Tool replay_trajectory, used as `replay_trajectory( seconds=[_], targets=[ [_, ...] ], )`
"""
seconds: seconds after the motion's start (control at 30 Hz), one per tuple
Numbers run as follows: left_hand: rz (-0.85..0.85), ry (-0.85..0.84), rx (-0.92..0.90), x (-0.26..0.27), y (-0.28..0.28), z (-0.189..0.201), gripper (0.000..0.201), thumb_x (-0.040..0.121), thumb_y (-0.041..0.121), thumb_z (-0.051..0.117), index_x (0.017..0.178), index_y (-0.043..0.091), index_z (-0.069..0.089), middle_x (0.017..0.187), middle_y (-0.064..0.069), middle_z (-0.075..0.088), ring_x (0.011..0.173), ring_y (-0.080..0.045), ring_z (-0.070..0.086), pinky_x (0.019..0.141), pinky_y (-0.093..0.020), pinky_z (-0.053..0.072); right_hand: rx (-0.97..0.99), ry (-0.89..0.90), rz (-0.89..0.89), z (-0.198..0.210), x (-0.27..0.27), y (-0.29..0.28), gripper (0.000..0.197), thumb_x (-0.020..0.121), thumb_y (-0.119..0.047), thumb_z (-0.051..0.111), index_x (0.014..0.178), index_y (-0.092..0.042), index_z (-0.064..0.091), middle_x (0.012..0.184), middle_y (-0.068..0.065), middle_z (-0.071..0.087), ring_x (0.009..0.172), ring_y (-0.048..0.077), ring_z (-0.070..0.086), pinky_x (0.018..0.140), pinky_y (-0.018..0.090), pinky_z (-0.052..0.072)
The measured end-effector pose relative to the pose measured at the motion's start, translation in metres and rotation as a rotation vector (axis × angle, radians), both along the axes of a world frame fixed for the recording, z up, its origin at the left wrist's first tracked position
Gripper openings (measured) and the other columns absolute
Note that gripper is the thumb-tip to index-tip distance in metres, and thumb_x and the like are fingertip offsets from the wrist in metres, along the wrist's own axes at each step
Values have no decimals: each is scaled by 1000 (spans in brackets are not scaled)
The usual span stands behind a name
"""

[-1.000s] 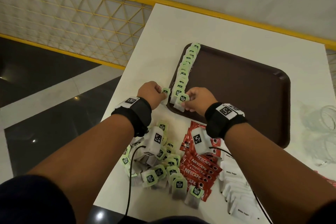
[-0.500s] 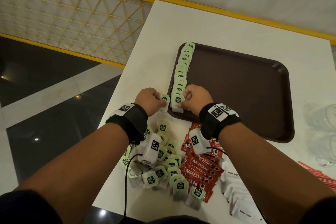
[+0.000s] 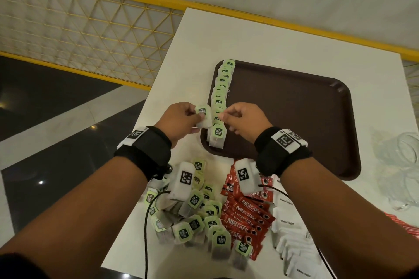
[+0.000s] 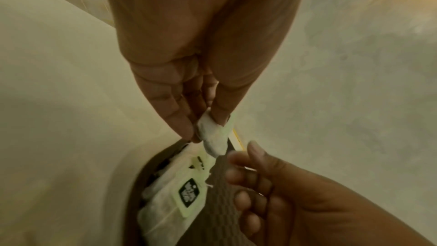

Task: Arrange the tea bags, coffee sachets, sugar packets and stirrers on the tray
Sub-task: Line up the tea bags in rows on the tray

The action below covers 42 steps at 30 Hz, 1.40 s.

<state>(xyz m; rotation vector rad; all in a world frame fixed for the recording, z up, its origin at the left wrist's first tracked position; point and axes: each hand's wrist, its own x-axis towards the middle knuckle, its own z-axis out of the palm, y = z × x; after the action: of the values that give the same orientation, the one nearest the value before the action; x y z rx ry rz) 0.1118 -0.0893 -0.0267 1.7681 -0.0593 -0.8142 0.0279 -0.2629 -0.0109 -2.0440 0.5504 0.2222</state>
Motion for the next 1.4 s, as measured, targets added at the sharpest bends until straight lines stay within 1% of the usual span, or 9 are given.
replay_trajectory(
  seconds=[0.13, 0.2, 0.33, 0.43, 0.57, 0.77, 1.23, 1.33, 1.4],
  targets=[
    [-15, -60, -37, 5, -27, 9, 12, 92, 13, 67, 90, 7, 57, 89, -13, 62, 84, -20, 61, 67, -26, 53, 257, -49, -87, -2, 10, -1, 23, 89, -17, 70, 103, 0, 66, 84, 14, 67, 63, 11, 61, 58, 20, 52],
    [7, -95, -35, 10, -39, 9, 16, 91, 14, 68, 100, 3, 60, 94, -11, 65, 85, -20, 63, 69, -28, 54, 288, -66, -160, -8, 17, -8, 21, 87, -14, 71, 101, 1, 66, 81, 16, 68, 63, 14, 62, 57, 21, 51],
    [36, -226, 148, 27, -50, -1, 40, 89, 26, 70, 122, 10, 53, 107, -5, 62, 94, -20, 61, 82, -35, 54, 314, -74, -352, -17, 43, -38, 8, 89, -10, 68, 95, -6, 65, 78, 11, 69, 61, 12, 62, 54, 18, 51],
    [6, -318, 341, 36, -48, -11, 33, 92, 28, 64, 119, 10, 57, 105, -4, 60, 98, -22, 59, 88, -34, 48, 281, -72, -493, -25, 65, -63, 7, 91, -9, 65, 87, -12, 61, 79, 8, 68, 57, 10, 61, 50, 15, 50],
    [-104, -276, 412, 38, -44, -26, 22, 92, 23, 63, 111, 12, 62, 109, -8, 66, 98, -26, 63, 90, -38, 52, 249, -43, -536, -37, 89, -85, 17, 93, -9, 62, 80, -17, 56, 78, 7, 66, 56, 11, 58, 46, 16, 48],
    [-170, -286, 366, 36, -43, -33, 8, 90, 19, 65, 97, 19, 62, 99, -8, 69, 89, -29, 66, 86, -48, 56, 137, 24, -484, -50, 114, -101, 10, 92, -15, 65, 83, -16, 60, 75, 3, 66, 51, 10, 56, 42, 20, 42],
    [-166, -304, 305, 39, -29, -18, 14, 94, 22, 60, 105, 14, 63, 96, -6, 69, 85, -22, 68, 82, -42, 57, -148, 14, -389, -40, 107, -97, 25, 94, -37, 60, 77, -19, 60, 86, 3, 73, 49, 11, 56, 52, 22, 45],
    [-175, -314, 299, 39, -10, -1, 16, 96, 26, 58, 105, 13, 63, 97, -4, 69, 84, -18, 69, 76, -35, 55, -126, -20, -259, -18, 83, -76, 21, 94, -35, 60, 90, -15, 63, 84, 2, 70, 52, 11, 54, 40, 14, 40],
    [-236, -330, 330, 35, 9, 6, 17, 96, 28, 58, 104, 15, 64, 95, -2, 69, 84, -17, 69, 73, -32, 54, -114, -3, -82, -4, 61, -56, 22, 93, -34, 62, 93, -12, 65, 84, 1, 69, 56, 11, 55, 42, 13, 40]
  ],
)
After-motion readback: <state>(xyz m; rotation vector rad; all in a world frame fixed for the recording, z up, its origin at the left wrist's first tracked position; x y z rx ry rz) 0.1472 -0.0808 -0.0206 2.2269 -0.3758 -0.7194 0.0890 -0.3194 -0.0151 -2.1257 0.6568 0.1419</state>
